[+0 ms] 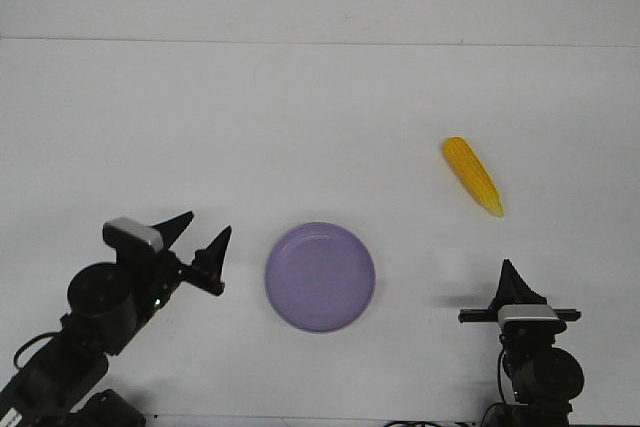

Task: Place corn on plate with both arms
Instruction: 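Release the plate and pull the left gripper back toward the robot, then reach the right gripper to the yellow corn cob and grasp it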

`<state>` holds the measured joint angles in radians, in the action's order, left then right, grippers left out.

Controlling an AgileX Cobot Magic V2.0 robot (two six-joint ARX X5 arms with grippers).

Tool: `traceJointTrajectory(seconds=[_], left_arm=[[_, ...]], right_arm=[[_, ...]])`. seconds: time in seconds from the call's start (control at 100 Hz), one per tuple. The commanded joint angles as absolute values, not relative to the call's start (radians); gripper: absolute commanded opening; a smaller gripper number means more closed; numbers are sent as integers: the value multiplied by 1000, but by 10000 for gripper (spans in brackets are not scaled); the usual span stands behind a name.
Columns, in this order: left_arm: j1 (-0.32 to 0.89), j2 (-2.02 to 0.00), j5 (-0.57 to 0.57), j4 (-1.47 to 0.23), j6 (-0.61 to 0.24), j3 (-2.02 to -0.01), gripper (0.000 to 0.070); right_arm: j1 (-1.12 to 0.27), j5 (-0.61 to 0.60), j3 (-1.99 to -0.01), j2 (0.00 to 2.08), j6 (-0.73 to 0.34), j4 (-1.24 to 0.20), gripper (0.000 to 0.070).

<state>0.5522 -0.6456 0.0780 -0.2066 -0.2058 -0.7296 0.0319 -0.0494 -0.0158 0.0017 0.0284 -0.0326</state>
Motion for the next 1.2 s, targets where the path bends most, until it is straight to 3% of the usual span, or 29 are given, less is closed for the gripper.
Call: traceJointTrajectory(seconds=[0.0,0.19,0.29,0.4,0.65,0.78,0.93,0.96,0.99,1.09,1.11,1.19], left_arm=[[556,-570,82,-224,-217,-656,463],[556,-329,83,-340,-255,-519,463],[556,-266,83,-338,-263,-509,463],[556,-245,102,-340,-263,-509,462],[556,-247,105,-344,-263,-509,463],[556,-247,106,-344,-263,-509,463],[556,-247,106,-344,-263,-509,463],[556,-247,107,-344,-263,-509,463],[556,-247,109,-344,-263,-509,463],[556,-247,109,-343,-263,-509,463],[556,-247,109,-343,-263,-509,463],[556,-247,109,-343,-263,-509,463]], right_arm=[[32,-49,-13,1,16,-22,4],[32,-49,-13,1,15,2,4],[32,-81,-13,1,-58,-1,4],[32,-110,-13,1,-161,-3,4],[32,-103,-15,1,-255,47,3],[32,-9,-106,22,-342,35,1],[31,67,-327,170,-268,-98,8],[31,70,-373,210,-239,-123,35],[31,71,-417,250,-215,-144,107],[31,72,-543,397,-172,-191,492],[31,72,-565,430,-168,-200,521],[31,70,-646,561,-136,-227,523]])
